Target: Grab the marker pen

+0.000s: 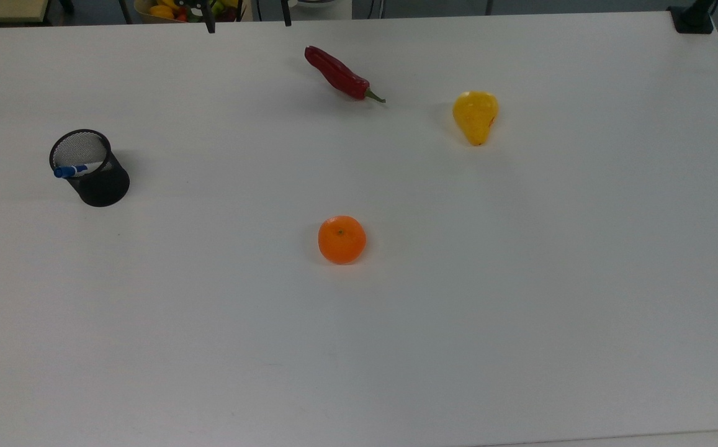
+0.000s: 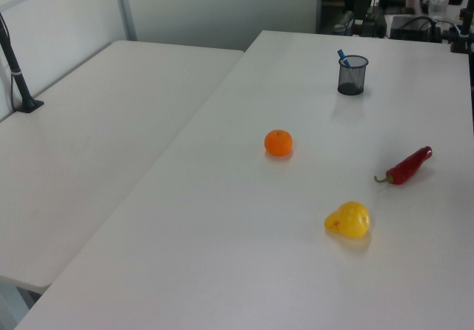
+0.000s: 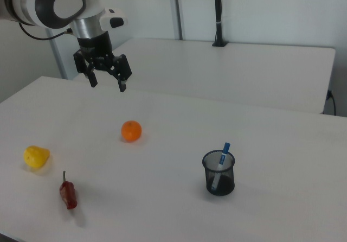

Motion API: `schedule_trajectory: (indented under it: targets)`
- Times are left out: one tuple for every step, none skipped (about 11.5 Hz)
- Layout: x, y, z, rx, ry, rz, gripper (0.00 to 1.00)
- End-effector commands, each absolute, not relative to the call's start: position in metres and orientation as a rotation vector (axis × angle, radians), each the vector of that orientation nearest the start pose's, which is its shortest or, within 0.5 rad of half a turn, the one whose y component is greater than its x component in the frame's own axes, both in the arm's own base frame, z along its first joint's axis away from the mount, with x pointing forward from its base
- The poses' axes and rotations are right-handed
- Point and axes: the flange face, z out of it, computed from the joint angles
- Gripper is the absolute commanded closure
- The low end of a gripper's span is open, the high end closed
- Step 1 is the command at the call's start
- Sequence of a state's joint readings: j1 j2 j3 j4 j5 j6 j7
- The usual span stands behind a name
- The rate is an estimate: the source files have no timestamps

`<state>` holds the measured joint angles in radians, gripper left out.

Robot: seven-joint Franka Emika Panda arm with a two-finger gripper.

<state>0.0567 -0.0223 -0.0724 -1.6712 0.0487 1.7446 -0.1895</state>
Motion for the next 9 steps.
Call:
schedule_trajectory:
  targets:
    - [0.561, -0.006, 0.605, -3.097, -0.282, -0.182, 0.00]
    - [0.561, -0.007, 0.605, -3.097, -0.280, -0.182, 0.00]
    - [0.561, -0.007, 0.605, -3.097, -0.278, -0.184, 0.00]
    - [0.561, -0.007, 0.605, -3.097, -0.278, -0.184, 0.00]
    - [0.561, -0.007, 0.605, -3.097, -0.278, -0.184, 0.00]
    - [0.561, -0.007, 0.606, -3.097, -0.278, -0.184, 0.00]
    - [0.561, -0.008, 0.606, -3.097, -0.273, -0.184, 0.00]
    - [0.560, -0.011, 0.607, -3.097, -0.261, -0.185, 0.00]
    - [0.558, -0.018, 0.609, -3.098, -0.242, -0.185, 0.00]
